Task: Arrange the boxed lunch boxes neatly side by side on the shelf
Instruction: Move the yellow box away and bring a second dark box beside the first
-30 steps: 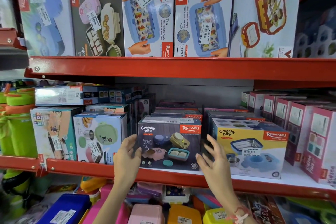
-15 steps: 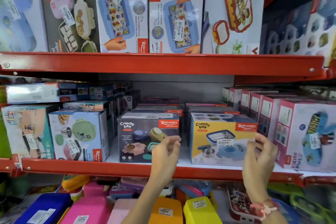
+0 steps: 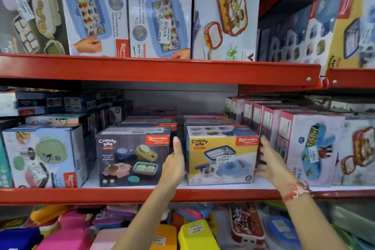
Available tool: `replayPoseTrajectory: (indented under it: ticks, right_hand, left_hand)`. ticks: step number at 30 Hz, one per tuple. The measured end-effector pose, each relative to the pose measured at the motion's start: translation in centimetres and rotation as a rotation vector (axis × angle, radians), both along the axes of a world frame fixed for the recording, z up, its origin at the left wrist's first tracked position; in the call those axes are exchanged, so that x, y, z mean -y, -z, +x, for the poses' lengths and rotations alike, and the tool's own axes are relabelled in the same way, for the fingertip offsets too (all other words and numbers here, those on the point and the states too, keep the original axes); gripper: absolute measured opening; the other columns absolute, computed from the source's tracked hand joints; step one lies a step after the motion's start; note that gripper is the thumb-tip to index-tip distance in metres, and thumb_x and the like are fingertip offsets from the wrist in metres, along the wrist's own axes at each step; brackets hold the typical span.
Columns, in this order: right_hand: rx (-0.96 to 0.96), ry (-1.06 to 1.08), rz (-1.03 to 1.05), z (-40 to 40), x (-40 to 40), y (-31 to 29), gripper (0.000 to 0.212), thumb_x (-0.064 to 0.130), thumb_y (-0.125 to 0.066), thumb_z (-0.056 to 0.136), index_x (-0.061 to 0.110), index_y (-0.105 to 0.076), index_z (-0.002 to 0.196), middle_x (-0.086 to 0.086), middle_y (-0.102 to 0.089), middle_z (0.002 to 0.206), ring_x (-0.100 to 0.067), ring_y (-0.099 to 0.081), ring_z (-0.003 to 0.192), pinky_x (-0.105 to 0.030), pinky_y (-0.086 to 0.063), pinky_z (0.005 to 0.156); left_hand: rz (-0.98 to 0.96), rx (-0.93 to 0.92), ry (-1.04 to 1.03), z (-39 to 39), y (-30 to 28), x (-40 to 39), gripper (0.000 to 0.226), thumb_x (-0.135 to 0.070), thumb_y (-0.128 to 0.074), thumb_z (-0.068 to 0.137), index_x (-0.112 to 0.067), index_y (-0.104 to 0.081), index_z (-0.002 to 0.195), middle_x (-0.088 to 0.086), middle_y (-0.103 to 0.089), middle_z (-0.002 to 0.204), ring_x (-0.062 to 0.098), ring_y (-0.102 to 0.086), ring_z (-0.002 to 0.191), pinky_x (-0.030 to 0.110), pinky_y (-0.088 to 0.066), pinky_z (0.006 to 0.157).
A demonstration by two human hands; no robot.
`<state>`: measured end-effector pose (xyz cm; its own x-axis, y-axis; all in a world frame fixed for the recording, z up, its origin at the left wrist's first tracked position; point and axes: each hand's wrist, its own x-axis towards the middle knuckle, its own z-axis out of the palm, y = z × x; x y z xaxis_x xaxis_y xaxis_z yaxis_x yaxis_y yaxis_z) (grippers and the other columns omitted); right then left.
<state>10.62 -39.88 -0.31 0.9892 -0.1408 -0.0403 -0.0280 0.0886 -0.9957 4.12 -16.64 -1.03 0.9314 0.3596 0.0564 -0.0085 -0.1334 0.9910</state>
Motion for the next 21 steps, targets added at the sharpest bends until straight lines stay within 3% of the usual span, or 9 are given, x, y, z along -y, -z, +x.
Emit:
replayPoseTrajectory:
  ticks: [5, 7, 9, 11, 13, 15, 18, 21]
  right_hand:
    - [0.123, 0.014, 0.169, -0.3, 1.5, -1.0, 0.041, 0.056, -0.042, 0.092, 0.022, -0.062, 0.079, -0.003, -0.071, 0.077, -0.021, -0.064, 0.073, -0.034, -0.046, 0.065]
    - [0.16, 0.008, 0.192, -0.6, 1.9, -1.7, 0.038, 0.05, -0.05, 0.09, 0.019, -0.065, 0.074, -0.001, -0.073, 0.063, -0.019, -0.066, 0.059, -0.032, -0.046, 0.062]
    - [0.2, -0.034, 0.162, -0.7, 2.2, -2.3, 0.027, 0.042, -0.059, 0.088, 0.018, -0.069, 0.08, 0.002, -0.074, 0.064, -0.014, -0.067, 0.054, -0.031, -0.049, 0.057]
    - [0.265, -0.094, 0.125, -0.9, 2.2, -2.6, 0.019, 0.03, -0.063, 0.087, 0.017, -0.071, 0.098, 0.007, -0.077, 0.078, -0.008, -0.071, 0.069, -0.028, -0.054, 0.059]
    - [0.337, -0.122, 0.054, -0.9, 1.8, -2.5, 0.018, 0.021, -0.066, 0.087, 0.019, -0.07, 0.104, 0.007, -0.077, 0.095, -0.008, -0.07, 0.089, -0.025, -0.054, 0.074]
    - [0.411, -0.107, 0.022, -0.8, 1.3, -2.1, 0.022, 0.01, -0.068, 0.084, 0.022, -0.069, 0.101, 0.002, -0.074, 0.105, -0.009, -0.069, 0.096, -0.023, -0.053, 0.077]
    - [0.528, -0.061, 0.017, 0.0, 0.6, -1.1, 0.041, -0.01, -0.066, 0.078, 0.023, -0.065, 0.101, 0.004, -0.073, 0.1, -0.015, -0.069, 0.094, -0.025, -0.059, 0.073]
    - [0.596, -0.045, 0.034, 0.9, 0.1, 0.1, 0.053, -0.018, -0.066, 0.074, 0.026, -0.059, 0.102, -0.002, -0.064, 0.12, -0.019, -0.063, 0.113, -0.038, -0.053, 0.094]
  left_hand:
    - [-0.137, 0.024, 0.059, 0.5, -0.2, -1.4, 0.097, -0.081, -0.021, 0.077, -0.004, -0.061, 0.12, 0.02, -0.065, 0.122, 0.037, -0.061, 0.112, 0.05, -0.044, 0.103]
    - [-0.156, 0.067, 0.077, 0.6, -0.7, -1.6, 0.081, -0.072, -0.031, 0.083, -0.005, -0.069, 0.108, 0.014, -0.073, 0.107, 0.03, -0.069, 0.1, 0.045, -0.052, 0.095]
    - [-0.159, 0.129, 0.102, 0.5, -1.2, -1.8, 0.057, -0.059, -0.047, 0.086, -0.009, -0.073, 0.096, 0.006, -0.078, 0.093, 0.022, -0.073, 0.088, 0.034, -0.057, 0.081]
    - [-0.118, 0.17, 0.127, 0.5, -1.4, -1.9, 0.035, -0.044, -0.061, 0.085, -0.012, -0.075, 0.087, 0.001, -0.079, 0.086, 0.018, -0.074, 0.087, 0.028, -0.057, 0.077]
    - [-0.069, 0.202, 0.123, 0.7, -1.4, -2.0, 0.019, -0.024, -0.068, 0.083, -0.01, -0.075, 0.093, 0.001, -0.078, 0.087, 0.019, -0.072, 0.091, 0.03, -0.056, 0.081]
    - [0.003, 0.234, 0.117, 0.8, -1.1, -2.0, 0.029, -0.009, -0.07, 0.08, -0.004, -0.069, 0.109, 0.004, -0.075, 0.096, 0.018, -0.07, 0.094, 0.032, -0.056, 0.085]
    - [0.113, 0.286, 0.107, 0.9, -0.4, -1.8, 0.036, 0.003, -0.07, 0.077, -0.012, -0.066, 0.109, -0.009, -0.071, 0.093, 0.001, -0.065, 0.088, 0.016, -0.055, 0.075]
    - [0.198, 0.317, 0.048, 1.1, 0.1, -1.6, 0.04, 0.007, -0.068, 0.077, -0.016, -0.064, 0.109, -0.018, -0.066, 0.092, -0.005, -0.061, 0.088, 0.01, -0.052, 0.071]
